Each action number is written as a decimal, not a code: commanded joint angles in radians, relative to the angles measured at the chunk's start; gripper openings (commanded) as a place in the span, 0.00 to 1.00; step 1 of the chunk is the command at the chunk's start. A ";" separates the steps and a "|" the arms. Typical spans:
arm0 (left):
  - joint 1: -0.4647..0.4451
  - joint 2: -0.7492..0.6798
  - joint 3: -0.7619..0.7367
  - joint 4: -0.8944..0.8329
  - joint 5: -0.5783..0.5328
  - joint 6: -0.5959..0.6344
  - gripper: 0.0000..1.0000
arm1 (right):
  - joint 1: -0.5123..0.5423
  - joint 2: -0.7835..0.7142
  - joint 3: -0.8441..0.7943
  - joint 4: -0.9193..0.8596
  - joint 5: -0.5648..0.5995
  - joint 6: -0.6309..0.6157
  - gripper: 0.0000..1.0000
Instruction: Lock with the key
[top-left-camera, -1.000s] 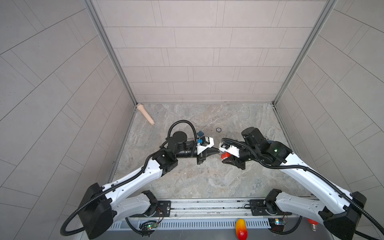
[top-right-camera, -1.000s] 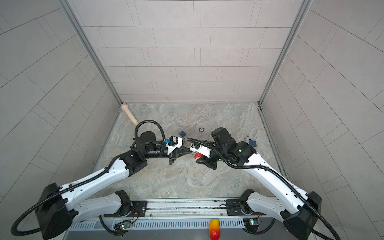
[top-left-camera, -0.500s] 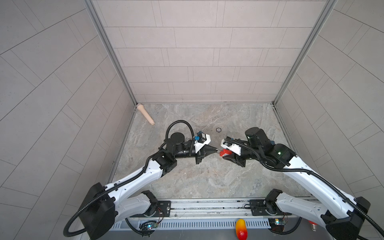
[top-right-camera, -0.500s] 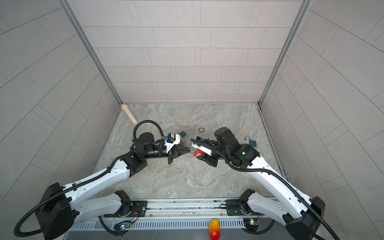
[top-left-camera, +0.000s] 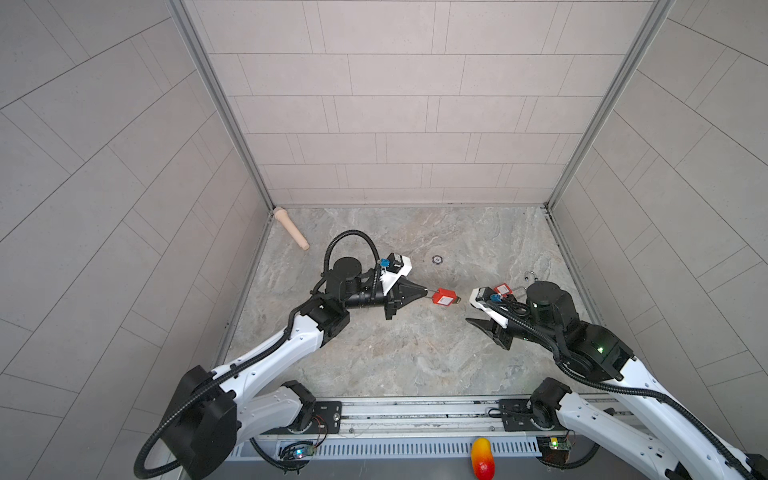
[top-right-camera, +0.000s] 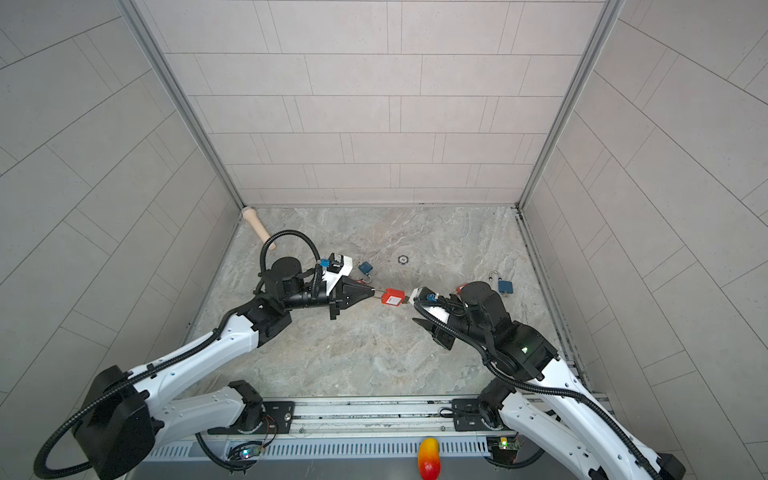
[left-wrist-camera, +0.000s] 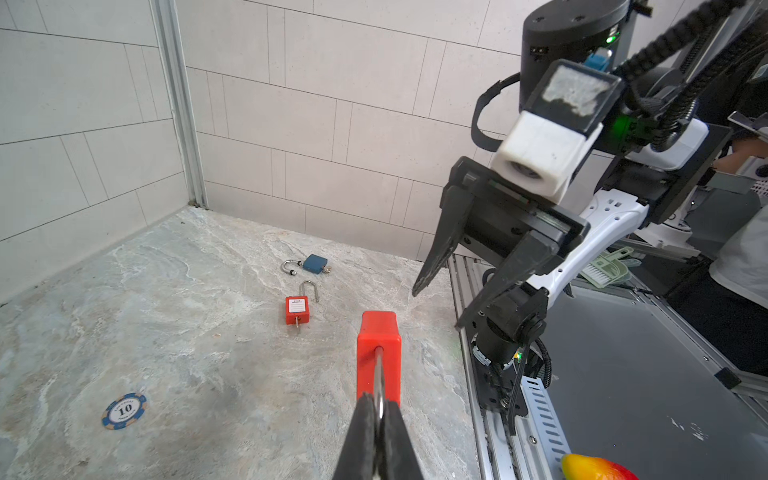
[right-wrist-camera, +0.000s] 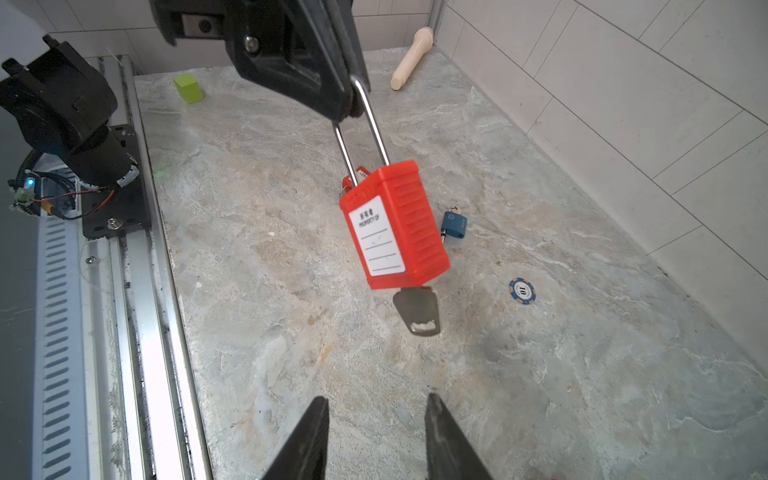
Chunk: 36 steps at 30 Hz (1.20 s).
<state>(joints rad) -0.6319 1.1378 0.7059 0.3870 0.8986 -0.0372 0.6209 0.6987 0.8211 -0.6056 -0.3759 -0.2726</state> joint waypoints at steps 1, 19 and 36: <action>-0.017 -0.020 0.043 -0.005 0.024 0.007 0.00 | 0.000 0.037 0.041 0.035 0.030 -0.002 0.35; -0.036 -0.069 0.079 -0.085 0.044 0.048 0.00 | -0.076 0.144 0.089 -0.043 -0.223 -0.046 0.22; -0.036 -0.064 0.107 -0.175 0.054 0.115 0.00 | -0.105 0.196 0.132 -0.089 -0.335 -0.094 0.08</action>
<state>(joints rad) -0.6636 1.0870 0.7746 0.2184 0.9245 0.0551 0.5259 0.9081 0.9367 -0.6834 -0.6838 -0.3515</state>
